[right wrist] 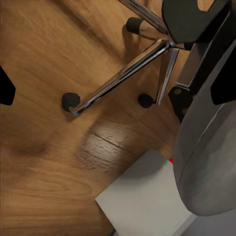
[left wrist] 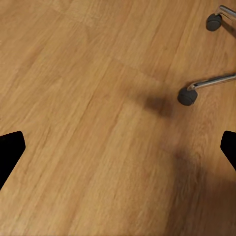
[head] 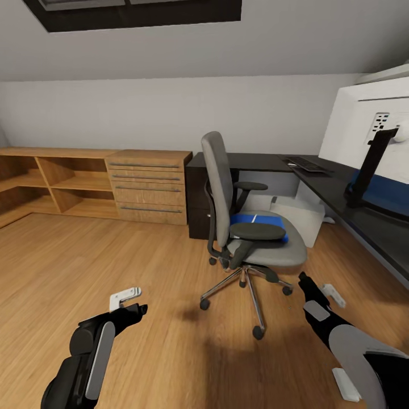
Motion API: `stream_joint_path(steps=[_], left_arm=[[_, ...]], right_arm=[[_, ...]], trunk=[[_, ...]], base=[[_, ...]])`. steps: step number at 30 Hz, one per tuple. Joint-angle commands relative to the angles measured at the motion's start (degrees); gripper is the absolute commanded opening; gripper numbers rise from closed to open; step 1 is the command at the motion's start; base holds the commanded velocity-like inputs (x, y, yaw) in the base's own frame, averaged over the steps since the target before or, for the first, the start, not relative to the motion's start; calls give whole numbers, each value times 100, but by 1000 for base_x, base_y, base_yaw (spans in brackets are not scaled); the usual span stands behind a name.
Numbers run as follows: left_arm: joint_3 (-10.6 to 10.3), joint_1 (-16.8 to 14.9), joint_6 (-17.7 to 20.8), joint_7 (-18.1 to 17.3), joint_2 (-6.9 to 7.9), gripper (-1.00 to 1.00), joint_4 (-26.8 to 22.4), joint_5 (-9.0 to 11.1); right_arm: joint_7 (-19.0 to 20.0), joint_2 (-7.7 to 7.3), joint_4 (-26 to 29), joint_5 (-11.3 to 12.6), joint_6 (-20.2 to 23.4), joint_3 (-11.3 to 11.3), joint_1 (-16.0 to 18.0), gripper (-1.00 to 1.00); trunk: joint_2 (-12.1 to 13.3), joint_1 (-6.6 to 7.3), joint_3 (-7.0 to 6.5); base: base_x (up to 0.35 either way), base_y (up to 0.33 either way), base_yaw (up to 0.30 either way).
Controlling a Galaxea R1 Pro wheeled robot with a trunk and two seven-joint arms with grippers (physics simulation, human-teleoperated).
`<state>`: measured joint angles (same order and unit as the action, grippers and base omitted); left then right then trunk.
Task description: In the bedroom, organize the workspace by keeping the computer under the desk, ensuring the monitor is on the desk, placing the keyboard on the desk next to the monitor, placing the mouse on the desk next to the keyboard, moving the folder from the swivel chair onto the desk next to the mouse, stacking the notebook on top of the folder with the pen on top of the notebook, and positioning the swivel chair next to the desk.
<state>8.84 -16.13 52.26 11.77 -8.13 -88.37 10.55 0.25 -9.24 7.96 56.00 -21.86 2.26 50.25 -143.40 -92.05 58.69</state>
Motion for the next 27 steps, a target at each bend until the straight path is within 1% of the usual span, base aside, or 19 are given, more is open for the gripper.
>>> stream_joint_path(steps=[1, 4, 5, 8, 10, 11, 12, 13, 17, 24, 27], left_arm=[[6, -4, 21, 44, -4, 100, -5, 61], [4, -4, 22, 44, -7, 100, -5, 61], [4, -4, 21, 44, -5, 100, -5, 61], [3, -4, 21, 44, -4, 100, -5, 61], [8, -4, 21, 44, -4, 100, -5, 61], [9, -4, 21, 44, -4, 100, -5, 61], [12, -4, 21, 44, -4, 100, -5, 62], [12, -4, 21, 44, -4, 100, -5, 63], [12, -4, 21, 44, -4, 100, -5, 63], [12, -4, 21, 44, -4, 100, -5, 61], [8, -4, 21, 44, -4, 100, -5, 68]], right_arm=[[-1, -3, 1, 0, -9, 21, 3, 100], [-15, -16, -3, 5, -31, 21, 3, 100], [-21, -22, -4, 7, -150, 20, 3, 100], [-28, -29, -9, 7, -287, 20, 3, 100], [-27, -37, -17, 7, -481, 20, 3, 100], [-27, -38, -18, 7, -512, 20, 3, 100], [-30, -255, -22, 7, -618, 20, 3, 100], [-31, -272, -22, 7, -618, 20, 3, 100], [-31, -289, -22, 7, -617, 20, 3, 100], [-25, -298, -22, 7, -624, 13, 3, 100], [-23, -304, -22, 7, -638, 16, 3, 100]], trunk=[[-2, 1, 5], [-2, 1, 5], [-2, 1, 5], [-2, 1, 5], [-2, 1, 5], [-2, 1, 5], [-2, 1, 5], [-2, 1, 5], [-2, 1, 5], [-2, 1, 5], [-2, 1, 5]], base=[[0, 0, 0], [0, 0, 0], [0, 0, 0], [0, 0, 0], [0, 0, 0], [0, 0, 0], [235, 0, 0], [267, 0, 0], [245, 0, 0], [26, 0, 0], [185, 0, 0]])
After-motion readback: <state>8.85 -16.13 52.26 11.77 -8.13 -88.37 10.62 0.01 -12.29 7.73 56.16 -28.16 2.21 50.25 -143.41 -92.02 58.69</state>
